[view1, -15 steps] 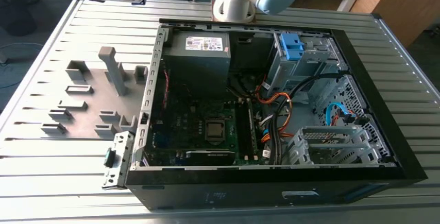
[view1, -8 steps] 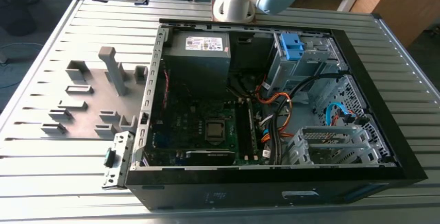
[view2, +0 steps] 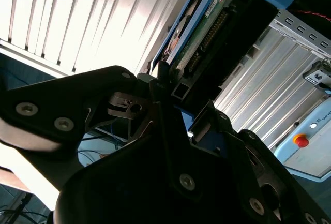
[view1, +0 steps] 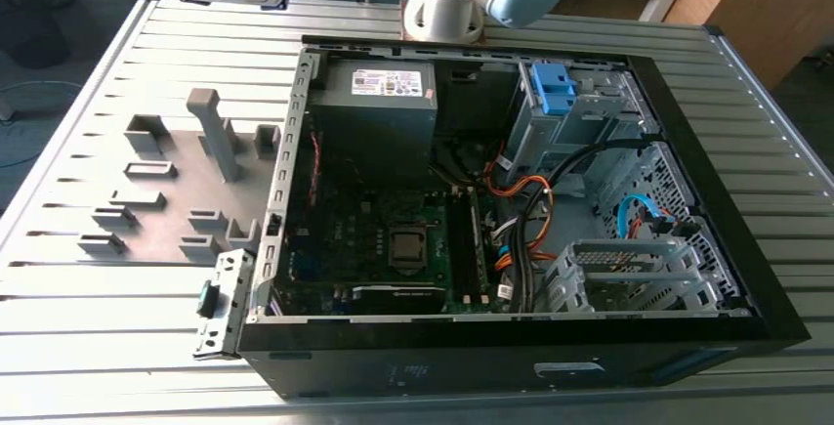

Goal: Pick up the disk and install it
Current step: 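Pick up the disk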

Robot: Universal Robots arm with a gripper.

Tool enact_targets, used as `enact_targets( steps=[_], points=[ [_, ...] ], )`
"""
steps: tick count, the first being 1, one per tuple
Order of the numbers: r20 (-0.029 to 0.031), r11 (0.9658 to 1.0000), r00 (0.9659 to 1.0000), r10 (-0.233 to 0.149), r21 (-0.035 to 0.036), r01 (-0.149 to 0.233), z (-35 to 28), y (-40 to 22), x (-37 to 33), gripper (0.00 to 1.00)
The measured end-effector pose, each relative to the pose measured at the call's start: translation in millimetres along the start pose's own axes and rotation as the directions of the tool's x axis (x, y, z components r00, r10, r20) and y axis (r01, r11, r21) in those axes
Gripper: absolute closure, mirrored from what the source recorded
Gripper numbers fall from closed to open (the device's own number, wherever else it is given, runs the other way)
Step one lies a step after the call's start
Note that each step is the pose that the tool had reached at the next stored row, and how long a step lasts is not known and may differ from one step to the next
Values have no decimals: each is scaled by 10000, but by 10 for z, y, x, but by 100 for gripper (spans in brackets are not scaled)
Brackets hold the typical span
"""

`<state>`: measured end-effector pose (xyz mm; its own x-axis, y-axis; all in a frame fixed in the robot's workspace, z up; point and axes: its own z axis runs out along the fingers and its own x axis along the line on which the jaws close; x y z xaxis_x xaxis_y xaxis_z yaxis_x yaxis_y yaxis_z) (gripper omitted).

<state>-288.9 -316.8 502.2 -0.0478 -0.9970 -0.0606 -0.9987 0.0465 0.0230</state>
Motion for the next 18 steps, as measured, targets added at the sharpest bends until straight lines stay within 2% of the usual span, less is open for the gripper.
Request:
enact_targets(
  steps=[18],
  points=[
    [-1,10000,10000,0,0,0,-2,-108,-5,64]
  ],
)
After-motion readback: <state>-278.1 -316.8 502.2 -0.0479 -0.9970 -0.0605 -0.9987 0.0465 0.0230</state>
